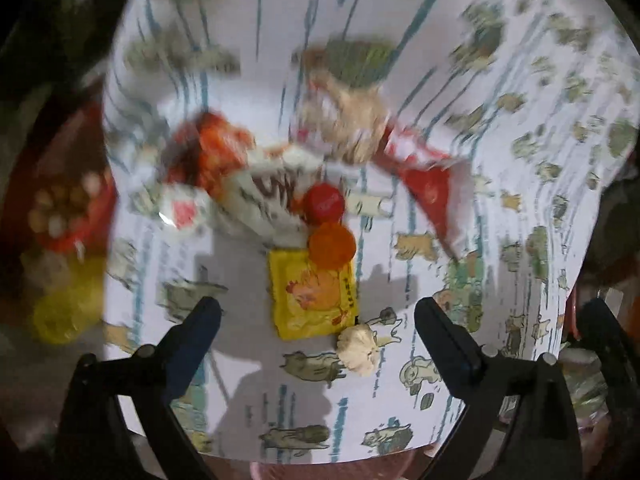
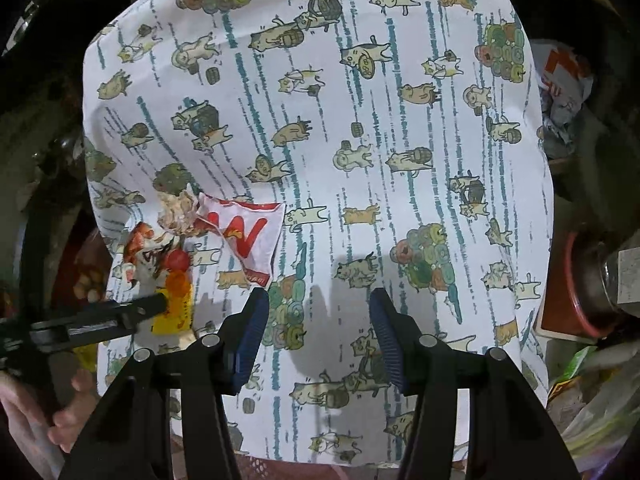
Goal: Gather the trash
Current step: 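Move both tools back over the trash pile on the table, then grasp the yellow snack packet with the left tool while the right tool grasps bread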
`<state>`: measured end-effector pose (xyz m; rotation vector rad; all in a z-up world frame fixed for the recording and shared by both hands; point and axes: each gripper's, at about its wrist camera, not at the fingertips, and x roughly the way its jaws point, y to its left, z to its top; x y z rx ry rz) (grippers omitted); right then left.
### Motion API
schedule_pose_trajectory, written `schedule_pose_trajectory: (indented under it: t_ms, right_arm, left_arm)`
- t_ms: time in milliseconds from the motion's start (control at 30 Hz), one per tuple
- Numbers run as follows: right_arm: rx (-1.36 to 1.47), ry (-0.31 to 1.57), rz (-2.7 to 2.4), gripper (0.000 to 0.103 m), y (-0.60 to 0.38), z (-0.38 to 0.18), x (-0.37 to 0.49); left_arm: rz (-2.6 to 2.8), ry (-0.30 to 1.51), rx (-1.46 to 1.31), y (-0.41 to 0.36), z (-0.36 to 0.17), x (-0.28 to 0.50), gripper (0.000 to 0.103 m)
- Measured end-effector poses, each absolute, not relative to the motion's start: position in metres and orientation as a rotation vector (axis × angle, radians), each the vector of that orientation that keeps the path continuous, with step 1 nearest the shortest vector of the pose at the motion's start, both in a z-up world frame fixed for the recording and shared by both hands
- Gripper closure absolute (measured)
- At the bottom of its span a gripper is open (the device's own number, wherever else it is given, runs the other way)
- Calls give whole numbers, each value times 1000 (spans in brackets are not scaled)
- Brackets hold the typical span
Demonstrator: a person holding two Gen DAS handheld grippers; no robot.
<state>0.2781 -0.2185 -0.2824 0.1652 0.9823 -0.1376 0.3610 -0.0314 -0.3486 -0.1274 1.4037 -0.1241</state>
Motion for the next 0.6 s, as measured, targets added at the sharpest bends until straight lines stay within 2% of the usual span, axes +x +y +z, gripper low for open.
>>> schedule_pose_trajectory:
  t_ms: [133,267,367,467,500,533,600]
  right_arm:
    - [161,990,-146,48,-224,-286,280]
    - [160,1004,-164,48,-231,-289,281]
    - [179,1007,-182,48,-239,-290,281]
    - [175,1003,-192,48,-241,-289,283]
    - [169,1001,-198,48,-241,-288,284]
    - [163,1001,-204,48,-240,-289,284]
    - [157,1003,-203,48,-238,-289,286]
  left_arm:
    - [-43,1465,-147,-30,-377,368,6]
    - [-49,1441,-78,-42,-382,367,7]
    - [-42,1448,15,-54,-385,364,16]
    - [-44,1422,74,-65,-382,357,31]
    - [-49,1421,77,-67,-380,354,41]
    - [-52,1418,76,-68,-378,352,55]
    - [-68,1426,59,-65,-373,349,61]
